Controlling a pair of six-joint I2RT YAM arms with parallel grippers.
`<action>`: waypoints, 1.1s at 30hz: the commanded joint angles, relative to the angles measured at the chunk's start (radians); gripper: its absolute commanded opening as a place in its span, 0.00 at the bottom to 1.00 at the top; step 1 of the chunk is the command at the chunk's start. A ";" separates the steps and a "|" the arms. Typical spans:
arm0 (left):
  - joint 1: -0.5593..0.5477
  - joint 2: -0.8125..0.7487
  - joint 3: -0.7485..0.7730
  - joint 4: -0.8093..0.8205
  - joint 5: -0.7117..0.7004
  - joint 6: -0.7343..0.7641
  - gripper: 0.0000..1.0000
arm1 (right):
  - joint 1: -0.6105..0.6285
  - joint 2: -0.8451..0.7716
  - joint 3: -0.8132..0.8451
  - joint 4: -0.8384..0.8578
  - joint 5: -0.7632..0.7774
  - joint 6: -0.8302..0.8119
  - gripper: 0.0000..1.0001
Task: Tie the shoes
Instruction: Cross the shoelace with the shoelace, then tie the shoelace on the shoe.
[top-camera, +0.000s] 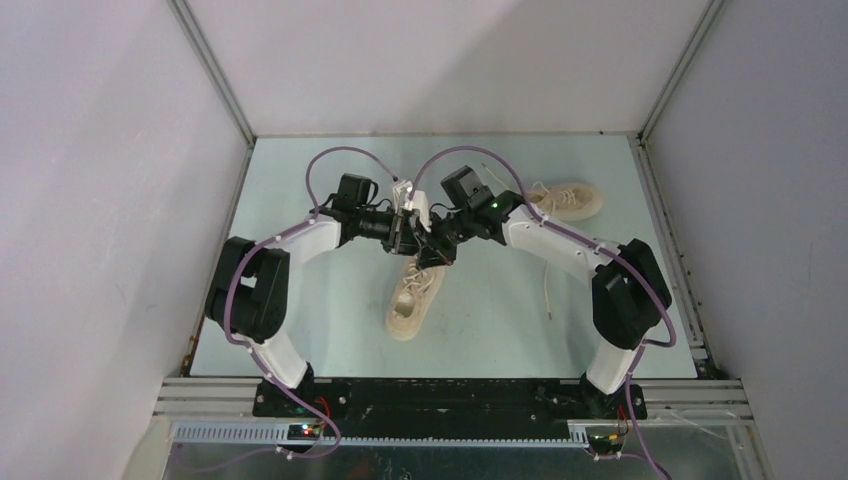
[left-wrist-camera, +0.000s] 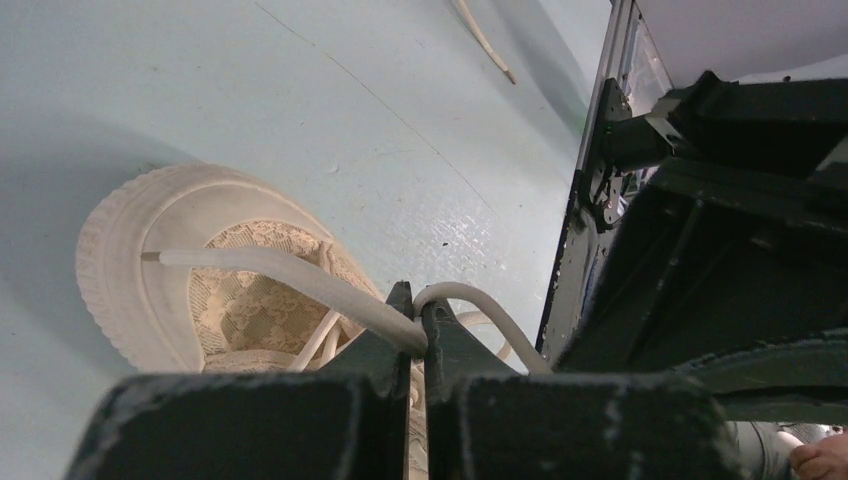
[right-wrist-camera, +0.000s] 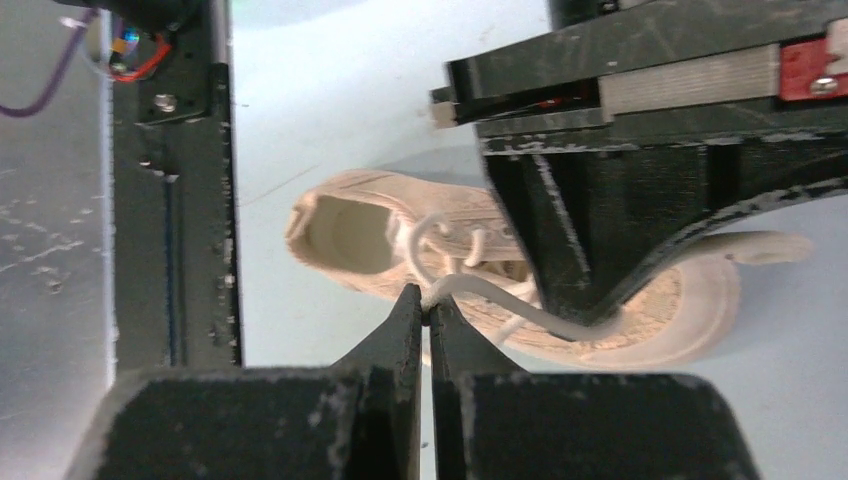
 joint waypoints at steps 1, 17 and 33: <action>0.006 -0.036 0.011 0.026 0.013 -0.002 0.00 | 0.025 0.017 0.061 0.015 0.141 -0.077 0.00; 0.013 -0.054 0.003 -0.022 -0.017 0.063 0.00 | 0.220 0.081 0.081 -0.157 0.587 -0.358 0.00; 0.015 -0.015 0.024 -0.152 -0.082 0.206 0.00 | 0.243 0.033 0.053 -0.216 0.602 -0.410 0.33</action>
